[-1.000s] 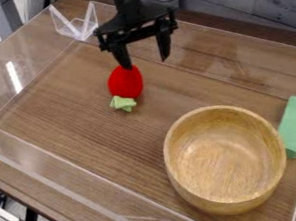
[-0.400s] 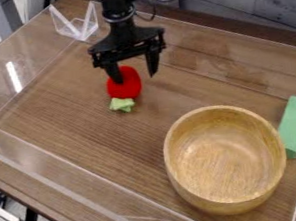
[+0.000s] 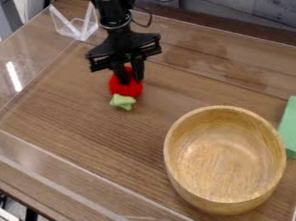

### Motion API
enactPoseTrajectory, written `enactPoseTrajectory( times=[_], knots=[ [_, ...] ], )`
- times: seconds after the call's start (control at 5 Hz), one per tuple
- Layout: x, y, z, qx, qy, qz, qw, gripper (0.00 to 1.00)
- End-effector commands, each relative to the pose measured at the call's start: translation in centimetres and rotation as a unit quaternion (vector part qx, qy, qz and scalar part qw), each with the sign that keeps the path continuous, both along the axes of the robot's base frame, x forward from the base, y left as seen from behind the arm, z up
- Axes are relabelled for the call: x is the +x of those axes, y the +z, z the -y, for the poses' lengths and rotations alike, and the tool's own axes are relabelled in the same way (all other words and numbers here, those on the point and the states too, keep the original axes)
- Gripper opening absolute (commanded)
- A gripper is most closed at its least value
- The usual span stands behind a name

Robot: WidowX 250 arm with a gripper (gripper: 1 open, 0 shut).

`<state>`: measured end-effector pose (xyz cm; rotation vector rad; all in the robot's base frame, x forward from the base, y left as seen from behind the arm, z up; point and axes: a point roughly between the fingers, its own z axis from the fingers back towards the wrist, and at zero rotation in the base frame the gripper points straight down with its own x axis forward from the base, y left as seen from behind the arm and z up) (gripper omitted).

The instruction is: Move the red fruit to the right

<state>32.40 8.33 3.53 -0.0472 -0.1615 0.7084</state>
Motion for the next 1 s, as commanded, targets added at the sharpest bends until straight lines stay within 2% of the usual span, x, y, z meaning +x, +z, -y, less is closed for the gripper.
enactPoseTrajectory(
  times=[0.0, 0.2, 0.4, 0.6, 0.8],
  knots=[
    [0.9, 0.3, 0.1, -0.008, -0.031, 0.005, 0.9995, 0.00],
    [0.9, -0.8, 1.2, -0.009, -0.039, -0.001, 0.9992, 1.00],
    [0.9, -1.7, 2.2, -0.013, -0.047, -0.004, 0.9988, 1.00],
    [0.6, -2.2, 2.8, -0.011, -0.051, -0.005, 0.9986, 0.00],
    [0.1, -2.6, 3.3, -0.010, -0.055, -0.007, 0.9984, 0.00]
  ],
)
